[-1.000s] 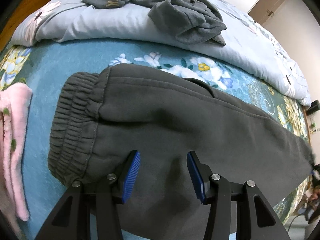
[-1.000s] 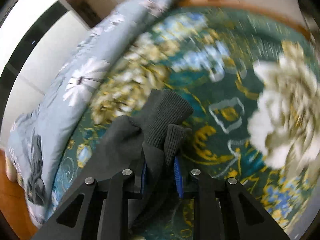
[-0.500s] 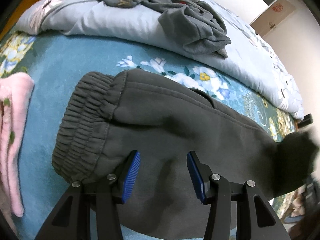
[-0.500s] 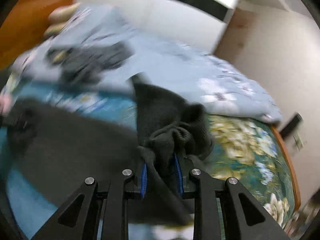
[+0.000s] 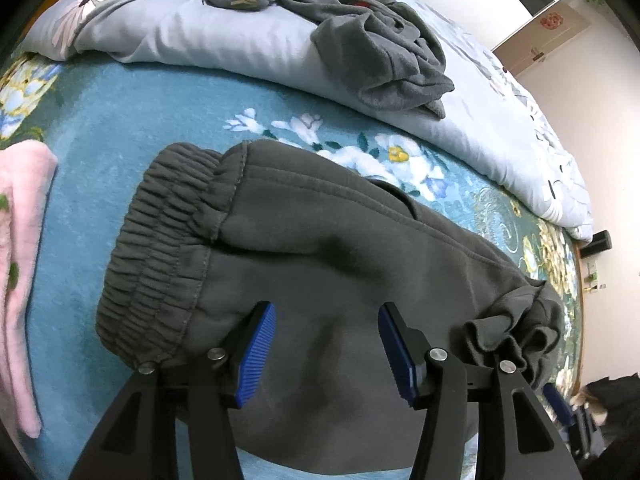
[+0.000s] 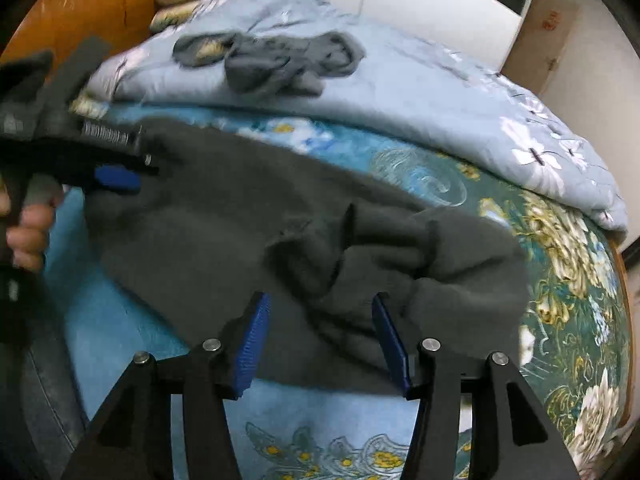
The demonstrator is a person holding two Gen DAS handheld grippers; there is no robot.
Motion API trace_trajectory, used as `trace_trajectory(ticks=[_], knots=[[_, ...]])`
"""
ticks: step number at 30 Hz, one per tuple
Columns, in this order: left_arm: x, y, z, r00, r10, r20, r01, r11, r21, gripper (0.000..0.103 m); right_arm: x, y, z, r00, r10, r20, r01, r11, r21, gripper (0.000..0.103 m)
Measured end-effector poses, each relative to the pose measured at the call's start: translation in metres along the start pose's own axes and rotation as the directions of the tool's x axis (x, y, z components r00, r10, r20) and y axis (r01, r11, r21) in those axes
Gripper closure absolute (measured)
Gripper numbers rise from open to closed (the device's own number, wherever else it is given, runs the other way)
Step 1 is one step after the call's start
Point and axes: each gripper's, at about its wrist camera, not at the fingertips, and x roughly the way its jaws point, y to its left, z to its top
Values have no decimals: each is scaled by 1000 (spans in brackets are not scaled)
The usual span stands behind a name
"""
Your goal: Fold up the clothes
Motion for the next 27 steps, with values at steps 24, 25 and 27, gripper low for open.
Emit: trace_trajectory(ticks=[24, 25, 27], knots=[[58, -116, -44, 986, 39, -162, 15, 948, 317, 45, -18, -50, 36, 988, 153, -1, -142, 922, 359, 94], [57, -113, -43, 985, 27, -168, 25, 953, 303, 45, -22, -44, 41, 986, 167, 9, -160, 926, 343, 94], [53, -104, -38, 983, -11, -184, 59, 965, 256, 45, -23, -29, 49, 982, 186, 8, -180, 936, 303, 94]])
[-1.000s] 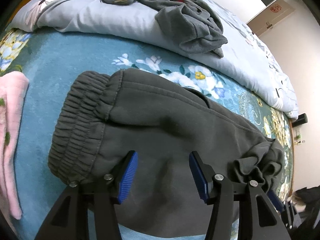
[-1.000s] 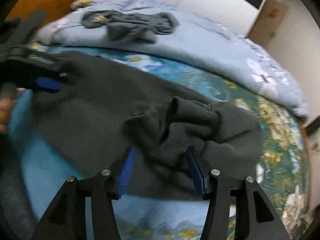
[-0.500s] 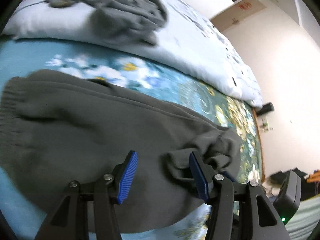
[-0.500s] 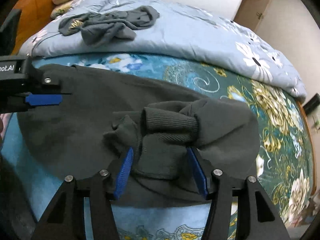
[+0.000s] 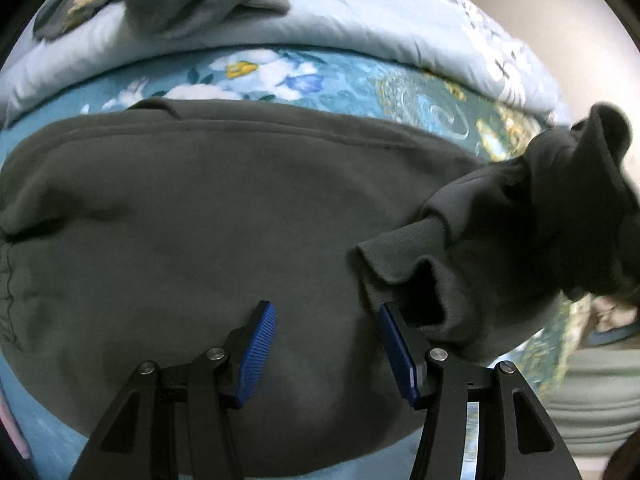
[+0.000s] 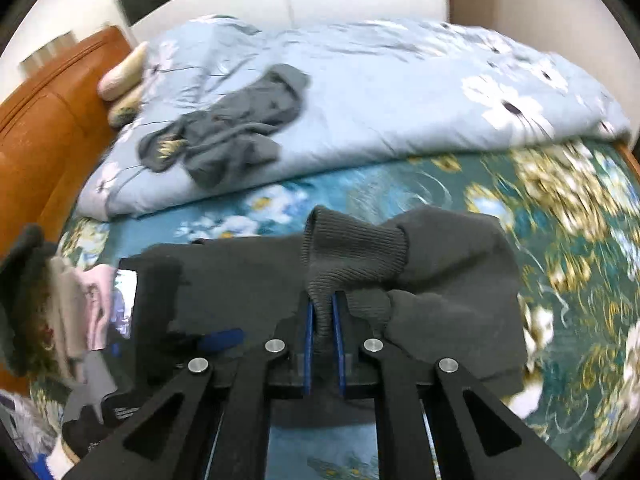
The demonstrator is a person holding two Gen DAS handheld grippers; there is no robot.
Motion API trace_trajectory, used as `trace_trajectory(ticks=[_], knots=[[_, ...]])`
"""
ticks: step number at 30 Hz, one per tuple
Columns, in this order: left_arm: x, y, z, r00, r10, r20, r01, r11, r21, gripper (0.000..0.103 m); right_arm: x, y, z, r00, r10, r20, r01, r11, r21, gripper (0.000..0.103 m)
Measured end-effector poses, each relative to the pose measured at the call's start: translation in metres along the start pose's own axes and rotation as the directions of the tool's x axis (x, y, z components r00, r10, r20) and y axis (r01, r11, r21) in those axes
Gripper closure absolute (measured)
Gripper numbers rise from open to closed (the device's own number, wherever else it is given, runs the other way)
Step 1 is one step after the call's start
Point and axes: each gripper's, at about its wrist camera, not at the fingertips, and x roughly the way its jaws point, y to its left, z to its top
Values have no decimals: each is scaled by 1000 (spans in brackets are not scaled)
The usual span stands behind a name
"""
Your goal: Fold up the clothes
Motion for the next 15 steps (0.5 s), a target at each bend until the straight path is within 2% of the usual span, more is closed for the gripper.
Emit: trace_trajectory(ticks=[4, 8, 12, 15], knots=[[-13, 35, 3, 999, -48, -6, 47, 990, -133, 45, 32, 12, -15, 996, 37, -82, -36, 999, 8, 94], [-21, 63, -1, 995, -98, 31, 102, 965, -242, 45, 75, 18, -39, 984, 43, -174, -39, 999, 28, 94], [-24, 61, 3, 985, -155, 72, 168, 956, -241, 45, 80, 15, -50, 984, 48, -169, -42, 998, 41, 90], [-27, 46, 6, 981, -170, 96, 186, 965, -185, 45, 67, 13, -51, 982, 81, -168, -82, 997, 0, 77]])
